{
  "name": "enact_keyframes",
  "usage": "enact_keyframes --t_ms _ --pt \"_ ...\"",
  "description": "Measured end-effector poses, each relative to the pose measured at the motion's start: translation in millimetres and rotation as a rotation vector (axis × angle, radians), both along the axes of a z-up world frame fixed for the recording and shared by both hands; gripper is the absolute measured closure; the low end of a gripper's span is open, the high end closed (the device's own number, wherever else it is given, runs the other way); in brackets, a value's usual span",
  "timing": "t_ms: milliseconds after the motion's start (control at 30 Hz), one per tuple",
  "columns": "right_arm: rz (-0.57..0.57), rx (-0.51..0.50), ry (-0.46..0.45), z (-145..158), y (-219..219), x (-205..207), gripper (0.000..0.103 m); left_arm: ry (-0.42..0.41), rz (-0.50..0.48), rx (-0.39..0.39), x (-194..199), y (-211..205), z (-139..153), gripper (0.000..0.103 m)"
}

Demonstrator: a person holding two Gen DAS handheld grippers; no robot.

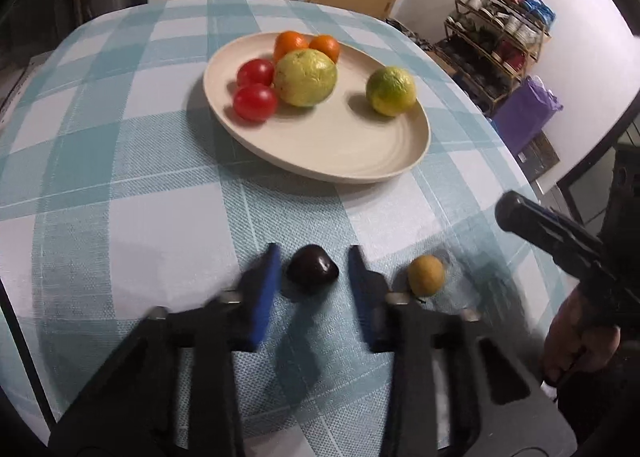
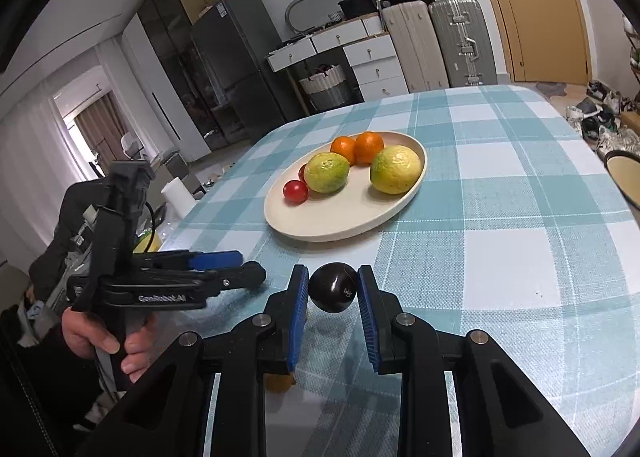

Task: Organize fruits
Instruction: 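Grasp the other dark plum with the left gripper while the right holds its plum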

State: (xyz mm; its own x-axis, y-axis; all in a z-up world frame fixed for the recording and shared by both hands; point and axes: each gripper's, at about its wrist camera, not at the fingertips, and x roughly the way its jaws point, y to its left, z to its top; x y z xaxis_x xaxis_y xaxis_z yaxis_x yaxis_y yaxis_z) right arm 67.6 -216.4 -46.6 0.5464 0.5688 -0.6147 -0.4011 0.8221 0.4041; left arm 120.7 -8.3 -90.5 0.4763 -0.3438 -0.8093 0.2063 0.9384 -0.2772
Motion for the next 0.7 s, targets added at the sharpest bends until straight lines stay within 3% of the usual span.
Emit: enact_keyframes --t_ms 133,300,700 --pt "0.009 -0.007 0.001 -1.2 2.9 3.3 0.078 0.032 -0.024 -0.079 0.3 4.4 -1.9 0.081" --pt "0.007 -0.015 0.012 -4.4 4.9 9.4 0.078 0.03 -0.041 -0.045 -0.5 -0.7 1.3 0.081" --pt "0.014 -0.009 -0.007 4.9 12.1 23.0 0.078 -0.015 -0.061 -0.092 1.7 2.7 25.9 0.081"
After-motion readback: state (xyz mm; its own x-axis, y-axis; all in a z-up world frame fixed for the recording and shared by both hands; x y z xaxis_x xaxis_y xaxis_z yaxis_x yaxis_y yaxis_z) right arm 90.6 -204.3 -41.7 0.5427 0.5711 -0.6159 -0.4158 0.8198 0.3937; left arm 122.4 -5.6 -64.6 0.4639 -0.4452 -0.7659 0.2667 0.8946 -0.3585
